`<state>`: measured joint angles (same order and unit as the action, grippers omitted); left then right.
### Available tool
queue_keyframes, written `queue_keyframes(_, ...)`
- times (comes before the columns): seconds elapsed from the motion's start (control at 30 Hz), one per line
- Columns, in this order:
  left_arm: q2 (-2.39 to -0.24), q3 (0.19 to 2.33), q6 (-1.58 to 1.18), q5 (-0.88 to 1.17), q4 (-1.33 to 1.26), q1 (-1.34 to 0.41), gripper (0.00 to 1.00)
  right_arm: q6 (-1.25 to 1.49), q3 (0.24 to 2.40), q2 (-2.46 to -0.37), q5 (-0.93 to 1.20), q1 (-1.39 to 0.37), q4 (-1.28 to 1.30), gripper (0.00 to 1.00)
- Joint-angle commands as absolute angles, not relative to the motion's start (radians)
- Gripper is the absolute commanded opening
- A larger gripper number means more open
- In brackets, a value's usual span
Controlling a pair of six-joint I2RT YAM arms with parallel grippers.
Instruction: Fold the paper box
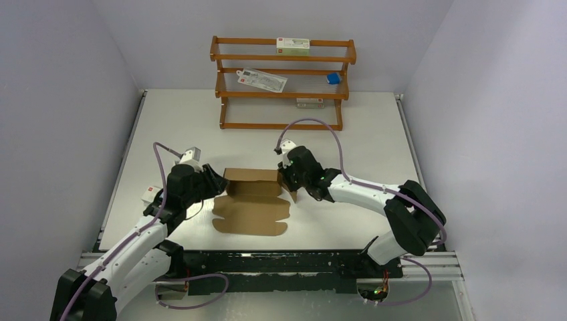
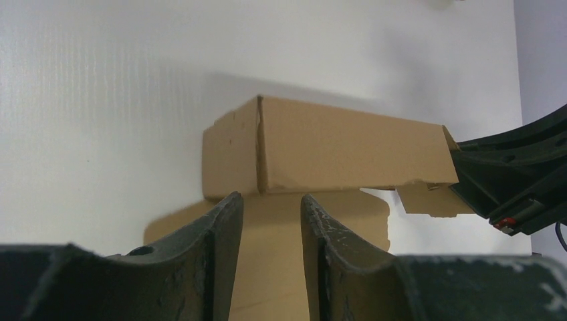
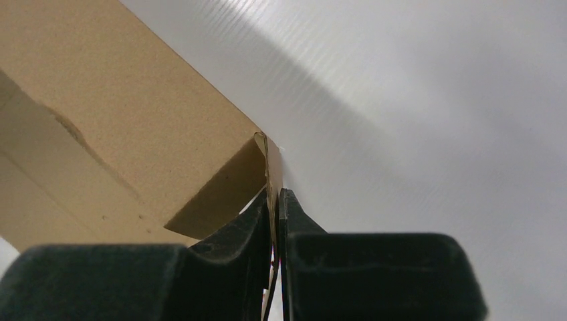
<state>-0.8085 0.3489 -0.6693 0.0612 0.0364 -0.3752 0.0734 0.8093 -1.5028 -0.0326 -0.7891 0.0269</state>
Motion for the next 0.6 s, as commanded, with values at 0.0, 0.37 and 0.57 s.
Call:
queue_keyframes(0.0,-0.807,0.347,-0.679,0.111,0.019,-0.379,0.43,0.172,0.802,-1.471,-0.094,-0.804,-0.025,0.11)
queue_keyframes(0.37,-0.8,0.348,-0.676,0.126,0.013,-0.38,0.44,0.212,0.757,-1.48,-0.163,-0.822,-0.083,0.11)
queue_keyframes(0.57,-0.792,0.491,-0.598,-0.012,0.112,-0.379,0.61,0.11,0.757,-1.482,-0.168,-0.822,-0.06,0.09)
